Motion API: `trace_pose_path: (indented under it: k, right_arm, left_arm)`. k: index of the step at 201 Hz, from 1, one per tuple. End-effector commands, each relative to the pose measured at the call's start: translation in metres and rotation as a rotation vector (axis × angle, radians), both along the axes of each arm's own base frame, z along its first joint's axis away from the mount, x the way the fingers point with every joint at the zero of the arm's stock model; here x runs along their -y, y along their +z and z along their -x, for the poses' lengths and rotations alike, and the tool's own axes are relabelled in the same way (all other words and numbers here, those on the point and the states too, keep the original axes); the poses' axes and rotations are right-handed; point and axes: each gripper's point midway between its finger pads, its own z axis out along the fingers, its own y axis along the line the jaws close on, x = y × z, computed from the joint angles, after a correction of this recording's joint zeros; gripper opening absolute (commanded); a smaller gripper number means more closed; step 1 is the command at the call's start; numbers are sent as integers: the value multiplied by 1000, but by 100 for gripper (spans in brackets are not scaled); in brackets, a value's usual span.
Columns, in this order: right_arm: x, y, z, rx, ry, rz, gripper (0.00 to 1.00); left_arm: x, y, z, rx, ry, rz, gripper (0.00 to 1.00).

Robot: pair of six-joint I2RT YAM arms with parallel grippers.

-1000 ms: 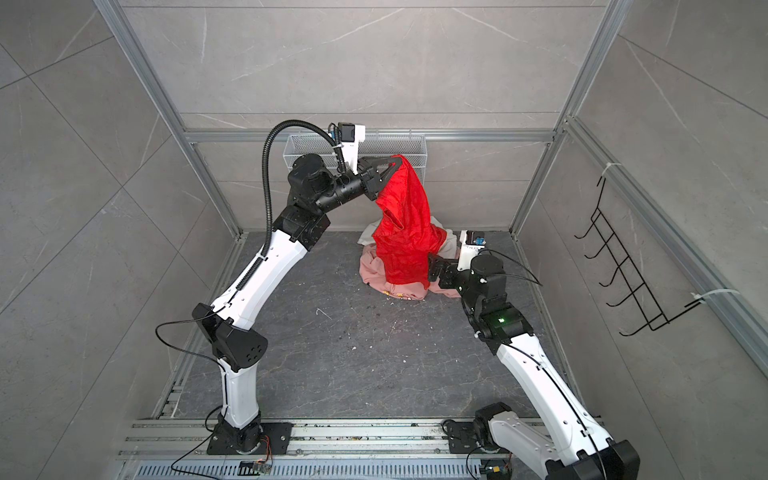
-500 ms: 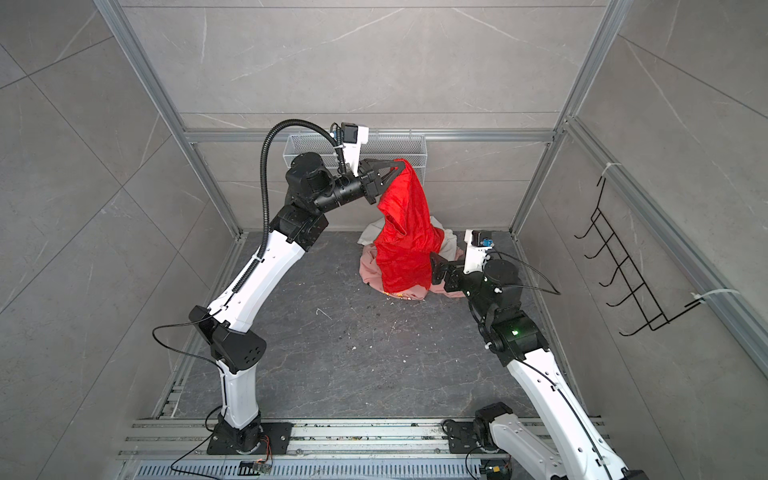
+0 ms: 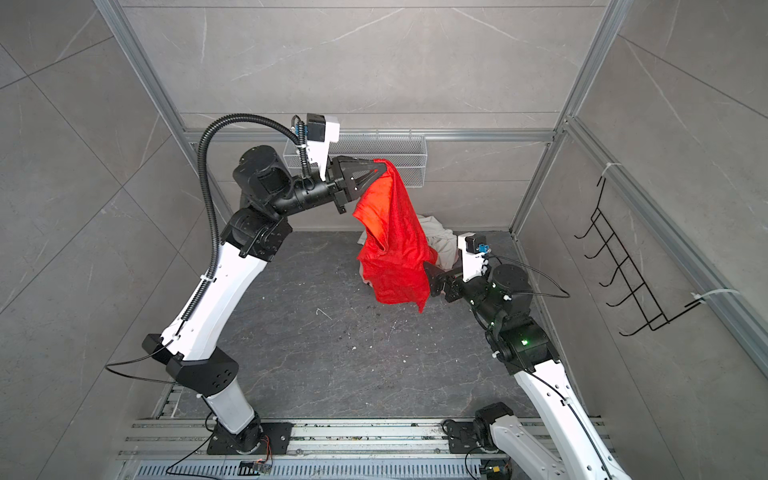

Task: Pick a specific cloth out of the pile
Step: 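Raise the red cloth high with the left gripper, pulling it off the pile, then grasp the hanging red cloth's lower part with the right gripper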

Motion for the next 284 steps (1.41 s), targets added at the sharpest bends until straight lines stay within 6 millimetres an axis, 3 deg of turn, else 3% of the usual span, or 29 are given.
trace_pose_path:
  k: [1,101,169,235,284]
  right_arm:
    - [-11,12,10,11,79,24,100]
    - [-70,6,61,-148,544,-74,100]
    - [-80,-14,45,-190,555,-77,100]
    - [-75,-44,22,-196,457,-19,100]
    - [-92,-54,20,-218,509,-30,100]
  left_arm:
    - [-15,19,34,115,-37,2,0]
    - [-34,17,60,147,-34,-11,0]
    - [-37,19,65,145,-36,5,0]
    - [-36,18,64,134,-41,11,0]
    - [-35,18,62,125,-49,21,0]
